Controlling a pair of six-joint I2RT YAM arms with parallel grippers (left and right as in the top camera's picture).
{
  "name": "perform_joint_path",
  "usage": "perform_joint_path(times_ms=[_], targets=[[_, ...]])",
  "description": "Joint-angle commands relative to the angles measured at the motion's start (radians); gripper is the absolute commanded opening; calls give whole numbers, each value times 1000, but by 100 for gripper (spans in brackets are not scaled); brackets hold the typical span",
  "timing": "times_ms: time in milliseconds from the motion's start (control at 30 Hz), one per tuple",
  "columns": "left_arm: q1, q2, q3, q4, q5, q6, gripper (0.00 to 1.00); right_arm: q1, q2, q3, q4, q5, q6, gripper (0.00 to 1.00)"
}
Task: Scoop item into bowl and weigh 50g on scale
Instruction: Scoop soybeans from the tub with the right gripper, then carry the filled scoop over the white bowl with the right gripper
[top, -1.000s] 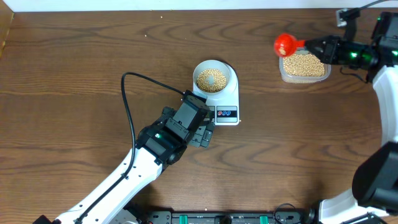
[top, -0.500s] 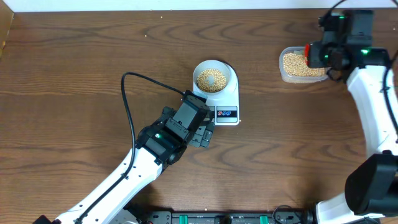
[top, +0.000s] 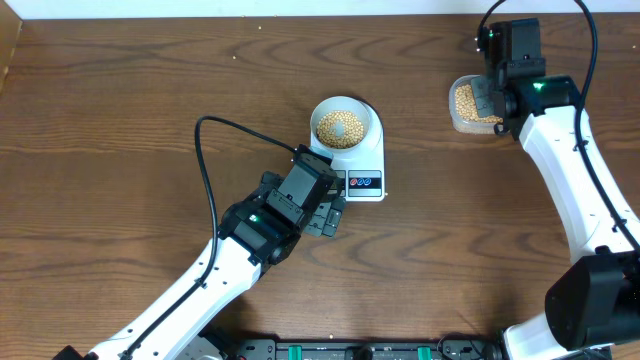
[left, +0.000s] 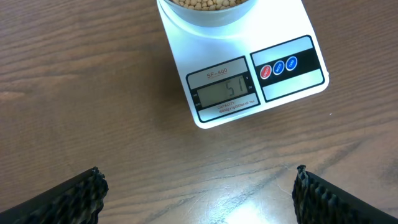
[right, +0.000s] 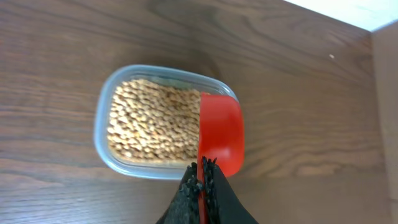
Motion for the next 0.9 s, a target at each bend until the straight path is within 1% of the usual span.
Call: perform_joint_path(times_ms=[0, 33, 133, 200, 233, 267, 333, 500, 800, 867], targets=[[0, -4, 0, -2, -10, -6, 98, 6, -16, 14, 42, -121, 14, 1], [0, -4, 0, -2, -10, -6, 98, 7, -16, 14, 58, -147, 32, 1], [0, -4, 0, -2, -10, -6, 98, 8, -16, 14, 151, -310, 96, 1], [0, -4, 0, -2, -10, -6, 98, 8, -16, 14, 244, -479, 145, 1], [0, -4, 0, -2, -10, -6, 98, 8, -16, 14, 266, -523, 154, 1], [0, -4, 0, -2, -10, -6, 98, 8, -16, 14, 324, -641, 175, 1], [0, -4, 0, -2, -10, -6, 98, 22, -13, 14, 408, -807, 201, 1], [0, -4, 0, -2, -10, -6, 98, 79, -6, 13, 412, -825, 199, 1], [0, -4, 0, -2, -10, -6, 98, 155, 38, 12, 317, -822, 145, 1], [0, -4, 0, -2, -10, -6, 98, 171, 45, 12, 302, -822, 114, 1]])
